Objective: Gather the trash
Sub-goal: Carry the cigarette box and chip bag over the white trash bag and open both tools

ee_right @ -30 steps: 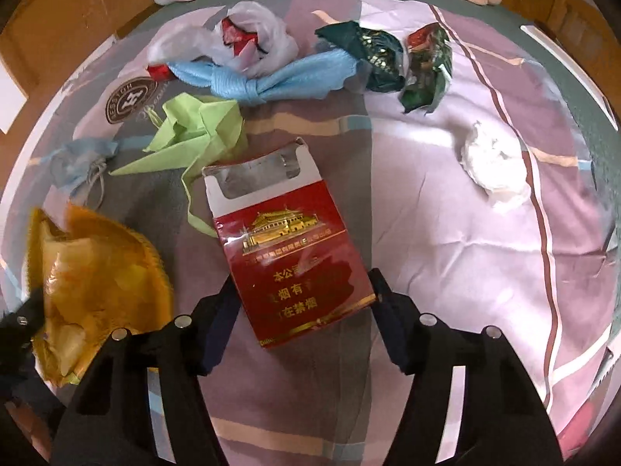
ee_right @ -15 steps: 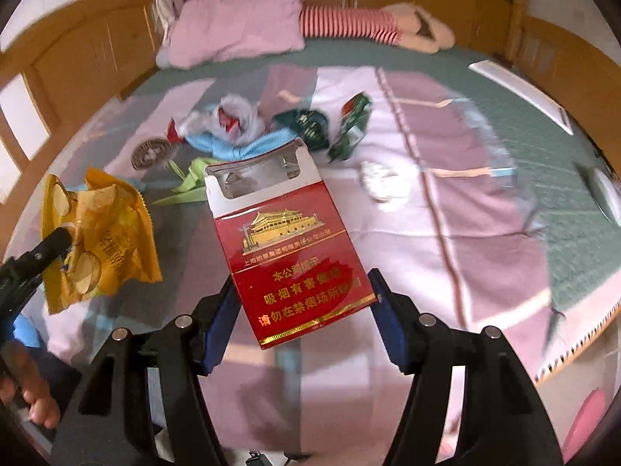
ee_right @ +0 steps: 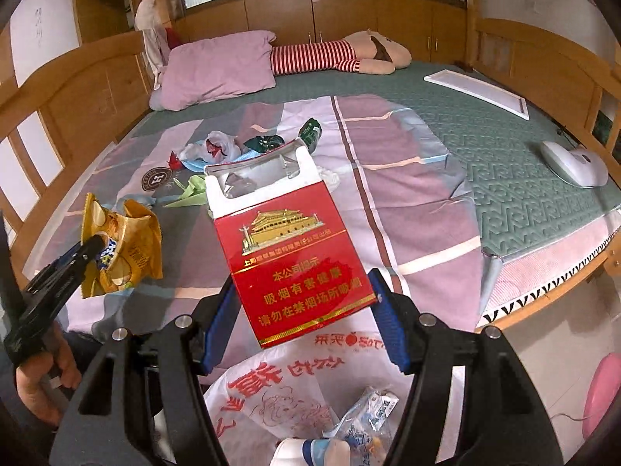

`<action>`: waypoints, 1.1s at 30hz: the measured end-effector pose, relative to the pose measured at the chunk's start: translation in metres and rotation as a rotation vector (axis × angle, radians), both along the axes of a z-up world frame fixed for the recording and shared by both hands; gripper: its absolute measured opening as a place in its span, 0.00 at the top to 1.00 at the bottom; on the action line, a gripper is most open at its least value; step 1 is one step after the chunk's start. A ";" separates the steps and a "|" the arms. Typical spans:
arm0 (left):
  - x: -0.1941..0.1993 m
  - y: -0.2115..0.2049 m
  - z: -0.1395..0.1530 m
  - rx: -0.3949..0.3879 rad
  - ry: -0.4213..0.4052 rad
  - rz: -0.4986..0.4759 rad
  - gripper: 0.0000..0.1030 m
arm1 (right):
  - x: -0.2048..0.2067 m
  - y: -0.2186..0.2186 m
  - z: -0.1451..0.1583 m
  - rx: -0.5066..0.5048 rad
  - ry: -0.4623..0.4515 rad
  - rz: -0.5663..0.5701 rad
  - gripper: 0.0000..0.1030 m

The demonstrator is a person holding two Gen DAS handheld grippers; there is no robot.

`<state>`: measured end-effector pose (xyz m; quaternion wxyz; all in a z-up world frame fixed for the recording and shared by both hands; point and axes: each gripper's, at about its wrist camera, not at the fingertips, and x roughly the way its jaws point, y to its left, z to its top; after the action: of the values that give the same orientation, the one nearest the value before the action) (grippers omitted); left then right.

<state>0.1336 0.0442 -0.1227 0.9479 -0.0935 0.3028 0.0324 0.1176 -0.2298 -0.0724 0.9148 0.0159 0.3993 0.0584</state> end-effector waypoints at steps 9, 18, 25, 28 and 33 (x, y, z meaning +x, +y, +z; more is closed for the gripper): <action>0.001 0.008 -0.003 -0.030 0.020 0.020 0.67 | -0.020 0.011 0.003 -0.046 0.005 0.066 0.38; 0.003 0.004 -0.004 -0.021 0.030 0.013 0.67 | -0.056 -0.019 -0.021 -0.118 0.133 0.111 0.37; 0.006 0.005 -0.007 -0.030 0.054 0.018 0.67 | -0.061 -0.024 -0.037 -0.042 0.192 0.089 0.17; 0.007 0.005 -0.007 -0.054 0.052 0.003 0.67 | -0.060 -0.027 -0.026 0.023 0.158 0.073 0.17; 0.005 0.009 -0.007 -0.198 0.036 -0.081 0.67 | -0.061 -0.039 -0.010 0.081 0.086 0.023 0.16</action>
<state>0.1386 0.0530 -0.1298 0.9289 -0.1739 0.3251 -0.0345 0.0568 -0.2685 -0.0826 0.8947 0.0506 0.4356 0.0843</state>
